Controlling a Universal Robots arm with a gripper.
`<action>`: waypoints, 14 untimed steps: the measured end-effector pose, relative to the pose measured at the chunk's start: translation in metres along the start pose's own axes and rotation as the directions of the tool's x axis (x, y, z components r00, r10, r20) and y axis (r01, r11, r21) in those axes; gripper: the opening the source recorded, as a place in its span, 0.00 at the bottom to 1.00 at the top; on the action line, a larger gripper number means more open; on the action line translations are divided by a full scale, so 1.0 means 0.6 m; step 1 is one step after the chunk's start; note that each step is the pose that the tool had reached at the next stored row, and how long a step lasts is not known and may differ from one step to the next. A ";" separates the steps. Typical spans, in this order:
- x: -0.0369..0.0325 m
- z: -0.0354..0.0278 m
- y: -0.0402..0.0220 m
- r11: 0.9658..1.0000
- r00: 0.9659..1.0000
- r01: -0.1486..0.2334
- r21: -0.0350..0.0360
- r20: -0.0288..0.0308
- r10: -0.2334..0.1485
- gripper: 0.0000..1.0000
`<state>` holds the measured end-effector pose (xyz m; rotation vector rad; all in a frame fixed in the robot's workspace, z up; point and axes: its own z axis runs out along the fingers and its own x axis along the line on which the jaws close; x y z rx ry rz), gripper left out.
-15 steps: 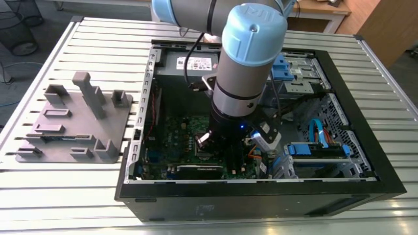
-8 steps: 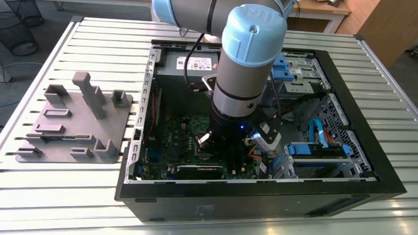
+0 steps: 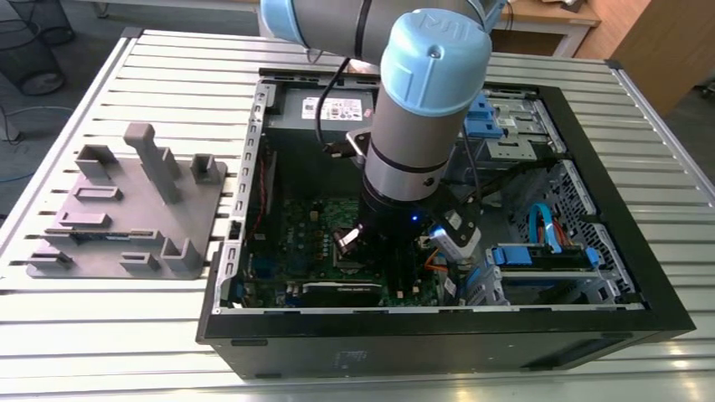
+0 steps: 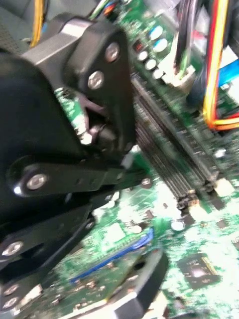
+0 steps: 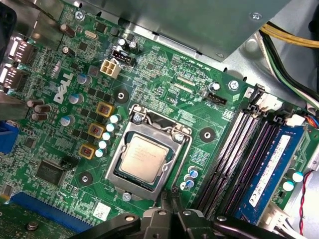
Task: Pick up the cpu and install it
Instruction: 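Install the first cpu locking lever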
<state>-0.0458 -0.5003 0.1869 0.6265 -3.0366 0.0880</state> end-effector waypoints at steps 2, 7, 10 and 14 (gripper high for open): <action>0.000 0.000 0.000 1.000 1.000 0.000 0.000 0.000 0.000 0.11; 0.000 -0.008 0.000 1.000 1.000 0.000 -0.003 0.002 0.000 0.11; 0.001 -0.018 -0.001 1.000 1.000 0.000 -0.002 0.001 0.000 0.11; 0.002 -0.031 -0.002 1.000 1.000 0.000 -0.002 0.001 0.000 0.11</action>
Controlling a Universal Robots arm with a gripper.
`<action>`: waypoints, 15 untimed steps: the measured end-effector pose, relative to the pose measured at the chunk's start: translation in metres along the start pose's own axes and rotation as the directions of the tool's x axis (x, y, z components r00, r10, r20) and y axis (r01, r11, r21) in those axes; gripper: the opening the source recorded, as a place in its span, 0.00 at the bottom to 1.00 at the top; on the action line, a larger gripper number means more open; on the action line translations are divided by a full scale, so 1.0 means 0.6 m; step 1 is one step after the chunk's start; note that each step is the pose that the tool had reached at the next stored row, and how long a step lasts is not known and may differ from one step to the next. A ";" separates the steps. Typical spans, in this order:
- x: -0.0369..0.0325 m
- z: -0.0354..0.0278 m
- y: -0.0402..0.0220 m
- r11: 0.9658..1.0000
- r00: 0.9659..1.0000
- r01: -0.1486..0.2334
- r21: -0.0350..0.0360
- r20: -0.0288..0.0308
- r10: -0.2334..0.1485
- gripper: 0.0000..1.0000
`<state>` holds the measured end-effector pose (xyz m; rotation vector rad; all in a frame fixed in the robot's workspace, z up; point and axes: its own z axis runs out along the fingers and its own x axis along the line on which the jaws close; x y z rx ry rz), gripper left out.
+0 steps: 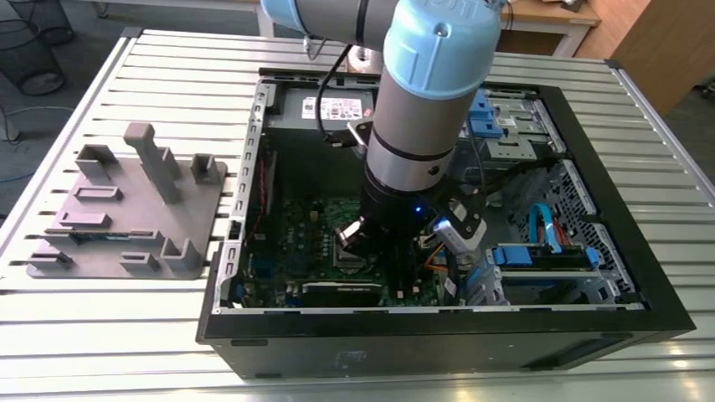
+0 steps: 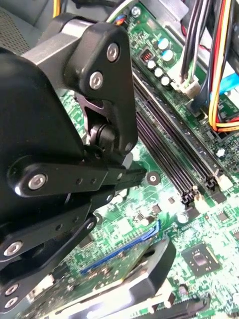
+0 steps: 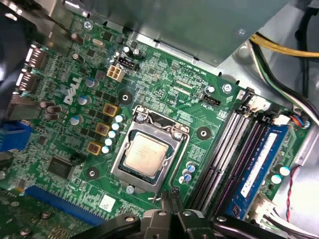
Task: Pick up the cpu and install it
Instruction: 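Install the first cpu locking lever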
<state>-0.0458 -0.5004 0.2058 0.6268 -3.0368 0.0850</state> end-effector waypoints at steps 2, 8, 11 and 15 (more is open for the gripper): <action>0.000 -0.007 0.000 1.000 1.000 0.000 0.000 0.000 0.000 0.11; 0.001 -0.017 -0.001 1.000 1.000 0.000 0.000 0.000 0.000 0.11; 0.002 -0.017 0.001 1.000 1.000 0.000 0.000 0.000 0.000 0.11; 0.010 -0.016 0.011 1.000 1.000 -0.003 -0.001 0.000 0.003 0.11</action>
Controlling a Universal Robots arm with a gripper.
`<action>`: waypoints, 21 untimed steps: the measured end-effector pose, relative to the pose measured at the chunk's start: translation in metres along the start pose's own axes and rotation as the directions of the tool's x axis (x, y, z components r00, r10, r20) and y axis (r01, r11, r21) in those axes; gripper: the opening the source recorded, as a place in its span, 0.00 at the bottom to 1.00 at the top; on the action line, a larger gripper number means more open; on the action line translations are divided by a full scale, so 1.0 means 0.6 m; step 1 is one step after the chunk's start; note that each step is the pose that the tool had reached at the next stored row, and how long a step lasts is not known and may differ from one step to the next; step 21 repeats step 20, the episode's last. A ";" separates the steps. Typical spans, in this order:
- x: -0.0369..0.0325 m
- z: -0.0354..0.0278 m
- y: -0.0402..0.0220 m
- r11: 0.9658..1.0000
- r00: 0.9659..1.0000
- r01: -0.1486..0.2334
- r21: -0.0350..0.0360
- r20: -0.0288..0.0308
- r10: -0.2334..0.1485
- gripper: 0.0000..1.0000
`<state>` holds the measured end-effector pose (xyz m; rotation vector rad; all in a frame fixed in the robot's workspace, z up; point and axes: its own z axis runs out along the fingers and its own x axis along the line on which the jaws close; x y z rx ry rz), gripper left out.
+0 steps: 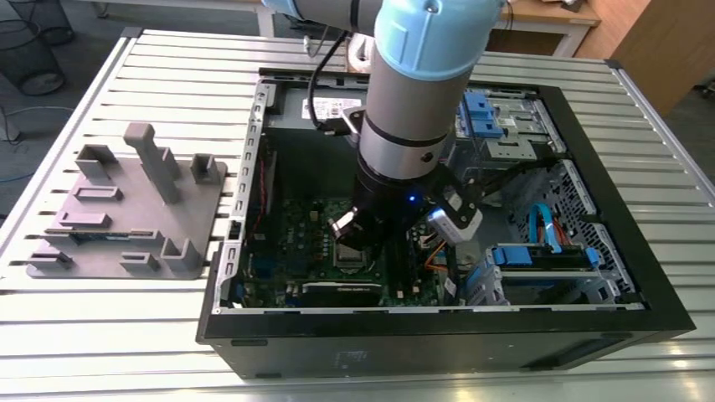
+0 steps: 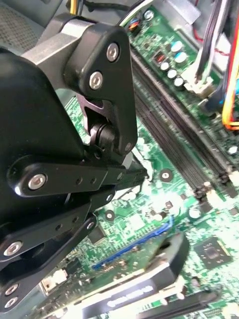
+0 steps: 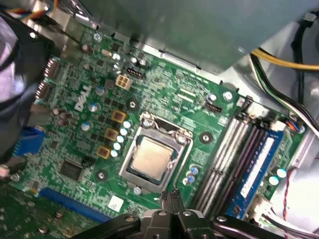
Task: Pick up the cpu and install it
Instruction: 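Install the first cpu locking lever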
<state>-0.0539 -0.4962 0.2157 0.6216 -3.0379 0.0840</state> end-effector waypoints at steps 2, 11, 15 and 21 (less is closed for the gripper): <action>0.006 0.000 0.006 1.000 1.000 -0.002 0.000 0.000 0.002 0.11; 0.033 0.001 0.032 1.000 1.000 -0.012 -0.001 0.001 0.012 0.11; 0.031 0.001 0.035 1.000 1.000 -0.013 -0.001 0.000 0.013 0.11; 0.030 0.001 0.038 1.000 1.000 -0.013 -0.001 0.001 0.013 0.11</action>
